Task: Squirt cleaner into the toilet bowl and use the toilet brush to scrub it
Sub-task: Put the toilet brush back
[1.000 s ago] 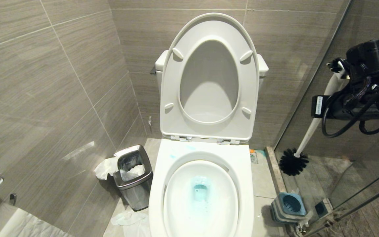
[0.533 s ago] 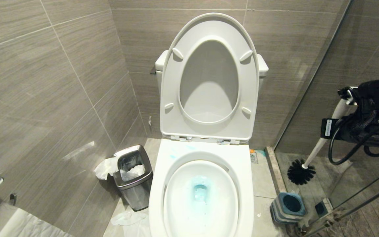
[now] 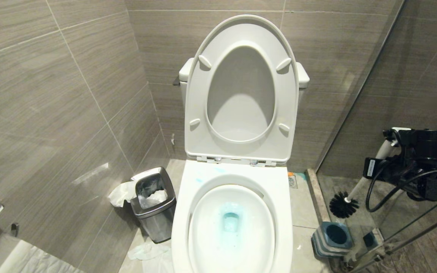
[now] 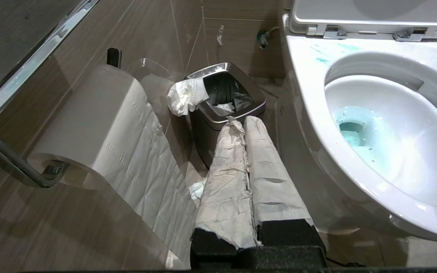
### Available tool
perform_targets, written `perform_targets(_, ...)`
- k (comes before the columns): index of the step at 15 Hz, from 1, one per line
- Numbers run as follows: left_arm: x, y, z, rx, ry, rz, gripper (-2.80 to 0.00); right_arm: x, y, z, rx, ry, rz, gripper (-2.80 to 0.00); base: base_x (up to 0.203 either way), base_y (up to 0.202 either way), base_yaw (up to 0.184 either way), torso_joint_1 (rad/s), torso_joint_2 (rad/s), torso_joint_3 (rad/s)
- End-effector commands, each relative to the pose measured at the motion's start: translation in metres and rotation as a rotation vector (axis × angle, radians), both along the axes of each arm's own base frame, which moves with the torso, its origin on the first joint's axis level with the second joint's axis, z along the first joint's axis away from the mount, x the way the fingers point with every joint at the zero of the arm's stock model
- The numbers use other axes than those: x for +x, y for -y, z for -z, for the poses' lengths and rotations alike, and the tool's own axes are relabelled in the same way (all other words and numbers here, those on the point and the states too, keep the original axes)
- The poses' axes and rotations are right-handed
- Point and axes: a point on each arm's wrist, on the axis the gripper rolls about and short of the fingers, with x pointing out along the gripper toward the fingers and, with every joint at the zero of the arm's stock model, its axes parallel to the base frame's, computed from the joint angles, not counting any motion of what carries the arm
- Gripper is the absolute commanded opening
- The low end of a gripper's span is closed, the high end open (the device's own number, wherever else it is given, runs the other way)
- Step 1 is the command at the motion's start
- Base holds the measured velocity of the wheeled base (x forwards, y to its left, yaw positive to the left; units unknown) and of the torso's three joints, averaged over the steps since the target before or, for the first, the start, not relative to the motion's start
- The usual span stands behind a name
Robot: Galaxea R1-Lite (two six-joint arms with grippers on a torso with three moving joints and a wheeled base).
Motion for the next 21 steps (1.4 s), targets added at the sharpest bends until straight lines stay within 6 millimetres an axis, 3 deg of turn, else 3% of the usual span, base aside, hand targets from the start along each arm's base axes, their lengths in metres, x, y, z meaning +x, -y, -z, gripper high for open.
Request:
perform_targets(1, 0.000, 0.000, 0.001, 0.000, -0.004, 0.000, -2.80, 0.008, 0.003, 0.023, 0.011, -0.051, -0.007, -2.80, 0.000, 0.000, 0.000, 0.000, 0.00, 0.000)
perform_targets(9, 0.000, 0.000, 0.001, 0.000, -0.005, 0.000, -2.80, 0.033, 0.023, 0.087, 0.008, -0.090, 0.037, -2.80, 0.000, 0.000, 0.000, 0.000, 0.00, 0.000)
perform_targets(13, 0.000, 0.000, 0.001, 0.000, -0.005, 0.000, -2.80, 0.030, 0.026, 0.106, 0.009, -0.123, 0.044, -2.80, 0.000, 0.000, 0.000, 0.000, 0.00, 0.000)
perform_targets(21, 0.000, 0.000, 0.001, 0.000, -0.005, 0.000, -2.80, 0.042, 0.032, 0.145, -0.006, -0.133, 0.046, -2.80, 0.000, 0.000, 0.000, 0.000, 0.00, 0.000)
